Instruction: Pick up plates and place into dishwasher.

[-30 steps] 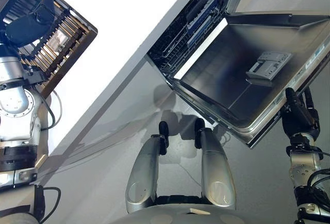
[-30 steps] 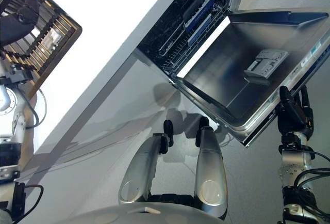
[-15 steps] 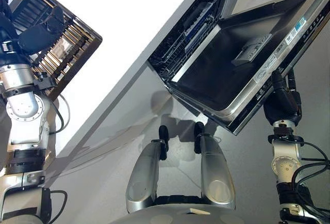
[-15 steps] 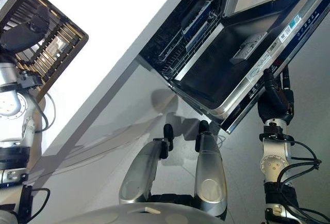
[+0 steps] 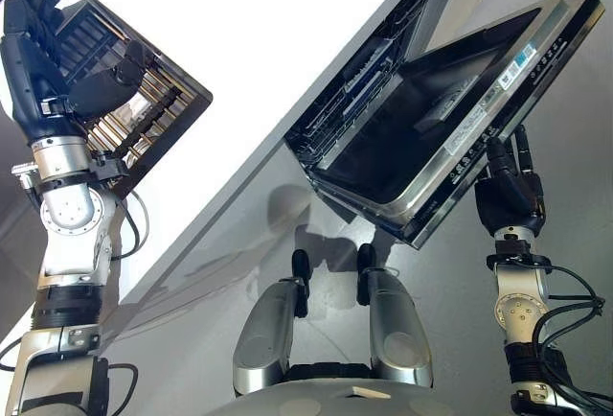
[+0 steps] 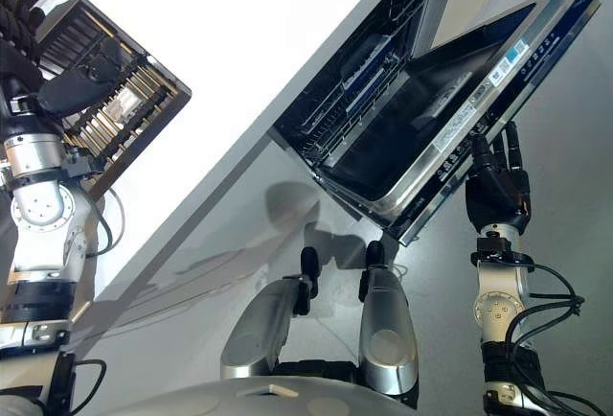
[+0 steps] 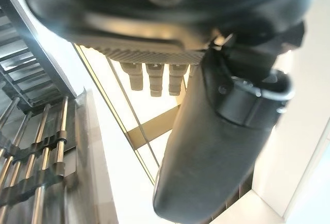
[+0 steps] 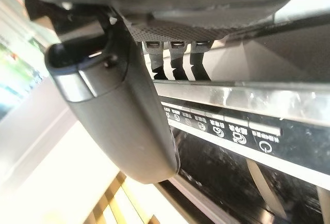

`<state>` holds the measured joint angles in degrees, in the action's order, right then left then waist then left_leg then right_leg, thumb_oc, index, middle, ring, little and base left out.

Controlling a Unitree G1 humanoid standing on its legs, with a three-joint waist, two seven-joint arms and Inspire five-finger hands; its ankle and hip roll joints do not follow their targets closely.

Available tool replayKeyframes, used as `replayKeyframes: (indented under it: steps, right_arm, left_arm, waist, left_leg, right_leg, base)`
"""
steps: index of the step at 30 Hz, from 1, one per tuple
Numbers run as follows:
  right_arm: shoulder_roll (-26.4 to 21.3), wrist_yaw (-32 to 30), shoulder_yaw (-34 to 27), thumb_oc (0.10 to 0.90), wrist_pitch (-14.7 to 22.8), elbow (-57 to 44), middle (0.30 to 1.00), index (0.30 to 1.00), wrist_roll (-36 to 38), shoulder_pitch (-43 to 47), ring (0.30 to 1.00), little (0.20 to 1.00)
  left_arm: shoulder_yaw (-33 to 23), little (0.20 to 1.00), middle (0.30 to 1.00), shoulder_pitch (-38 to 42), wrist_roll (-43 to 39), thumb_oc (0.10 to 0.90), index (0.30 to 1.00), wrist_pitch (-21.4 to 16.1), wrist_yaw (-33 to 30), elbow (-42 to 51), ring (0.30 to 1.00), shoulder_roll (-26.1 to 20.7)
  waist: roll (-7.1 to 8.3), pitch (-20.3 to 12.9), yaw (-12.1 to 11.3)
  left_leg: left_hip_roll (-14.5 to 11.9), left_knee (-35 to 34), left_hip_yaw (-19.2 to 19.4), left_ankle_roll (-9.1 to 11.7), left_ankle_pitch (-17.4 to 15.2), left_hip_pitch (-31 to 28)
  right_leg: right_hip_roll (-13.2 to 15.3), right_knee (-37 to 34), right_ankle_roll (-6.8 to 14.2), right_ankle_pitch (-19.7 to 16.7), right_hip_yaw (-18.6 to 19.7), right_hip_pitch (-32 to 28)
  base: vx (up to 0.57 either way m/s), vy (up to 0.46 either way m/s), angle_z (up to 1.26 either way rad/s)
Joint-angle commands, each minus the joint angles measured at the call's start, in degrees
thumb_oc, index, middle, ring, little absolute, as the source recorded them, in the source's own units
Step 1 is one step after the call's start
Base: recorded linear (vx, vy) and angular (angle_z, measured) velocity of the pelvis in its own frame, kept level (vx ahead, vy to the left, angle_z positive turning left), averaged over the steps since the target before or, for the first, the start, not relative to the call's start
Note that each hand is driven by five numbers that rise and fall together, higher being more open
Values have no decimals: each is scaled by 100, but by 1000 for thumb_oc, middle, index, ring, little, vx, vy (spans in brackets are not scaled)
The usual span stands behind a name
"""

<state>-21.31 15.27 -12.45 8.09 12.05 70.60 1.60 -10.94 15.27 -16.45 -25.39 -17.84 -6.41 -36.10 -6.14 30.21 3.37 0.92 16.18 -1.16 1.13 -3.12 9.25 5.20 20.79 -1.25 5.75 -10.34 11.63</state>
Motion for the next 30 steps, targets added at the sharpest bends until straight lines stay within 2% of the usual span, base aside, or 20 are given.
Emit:
replayKeyframes:
  steps: [1,4,7,12,16,17,19,20,23,27,30]
  right_arm:
    - [308,1719,1511,800,-687,-987,900,900,-476,1313,900,900]
    - [350,2042,1675,800,-763,-1279,900,900,-520,1393,900,900]
    - [454,1976,1859,800,-834,-1569,900,900,-554,1619,900,900]
    - [592,1556,2144,800,-1012,-1712,900,900,-849,1996,900,900]
    - [579,1037,2202,800,-895,-1592,900,900,-1003,2102,900,900]
    - [562,782,2154,800,-760,-1496,900,900,-1055,2106,900,900]
    - [555,674,2132,800,-676,-1466,900,900,-1098,2085,900,900]
    - [536,352,2028,800,-435,-1371,900,900,-1155,1995,900,900]
    - [494,67,1817,800,-84,-1340,900,900,-1400,1790,900,900]
    - [326,-527,1427,800,776,-1442,900,900,-2437,1346,900,900]
    - [63,-1266,1075,800,1416,-1579,900,900,-3392,1094,900,900]
  left_arm:
    - [-34,900,900,-254,-234,800,900,-522,-25,408,900,-81]
    - [-16,900,900,-330,-213,800,900,-485,3,423,900,-85]
    - [49,900,900,-333,-228,800,900,-473,67,355,900,-64]
    - [201,900,900,-248,-199,800,900,-423,259,228,900,-62]
    - [304,900,900,-189,-109,800,900,-397,372,201,900,-100]
    - [322,900,900,-184,-118,800,900,-417,468,176,900,-116]
    - [328,900,900,-198,-134,800,900,-429,521,178,900,-115]
    - [355,900,900,-226,-242,800,900,-423,662,237,900,-114]
    - [351,900,900,-329,-356,800,900,-431,801,374,900,-48]
    - [297,900,900,-599,-557,800,900,-525,956,670,900,146]
    - [231,900,900,-732,-626,800,900,-565,961,876,900,294]
  waist:
    - [331,-517,-447]
    - [368,-604,-489]
    - [407,-735,-539]
    - [478,-1038,-670]
    - [526,-1175,-737]
    - [548,-1237,-753]
    - [555,-1261,-759]
    - [571,-1341,-765]
    - [592,-1427,-740]
    - [612,-1579,-633]
    - [619,-1671,-510]
  left_leg:
    - [506,-428,229,-509,-47,-284]
    - [511,-582,177,-513,-14,-441]
    - [516,-786,108,-514,22,-613]
    - [525,-1122,41,-513,70,-902]
    - [528,-1211,15,-522,59,-1022]
    - [524,-1246,8,-528,45,-1074]
    - [523,-1261,5,-533,40,-1101]
    - [510,-1320,16,-544,22,-1173]
    - [500,-1407,22,-550,13,-1262]
    - [474,-1609,73,-546,31,-1422]
    - [446,-1756,140,-523,56,-1505]
  right_leg:
    - [-164,-389,277,-37,235,-316]
    - [-177,-558,312,-82,209,-480]
    - [-207,-772,348,-134,202,-660]
    - [-248,-1122,385,-181,122,-1009]
    - [-249,-1213,387,-176,66,-1157]
    - [-253,-1236,386,-167,50,-1212]
    - [-253,-1245,386,-163,43,-1241]
    - [-254,-1271,392,-153,14,-1306]
    - [-260,-1324,413,-163,7,-1372]
    - [-295,-1462,462,-224,51,-1455]
    - [-328,-1544,497,-259,132,-1476]
  base:
    - [80,-14,10]
    - [84,-18,10]
    - [101,-16,4]
    - [104,7,8]
    - [77,17,14]
    - [76,28,10]
    - [41,29,9]
    - [24,35,4]
    - [12,46,6]
    - [-19,65,4]
    - [-58,71,4]
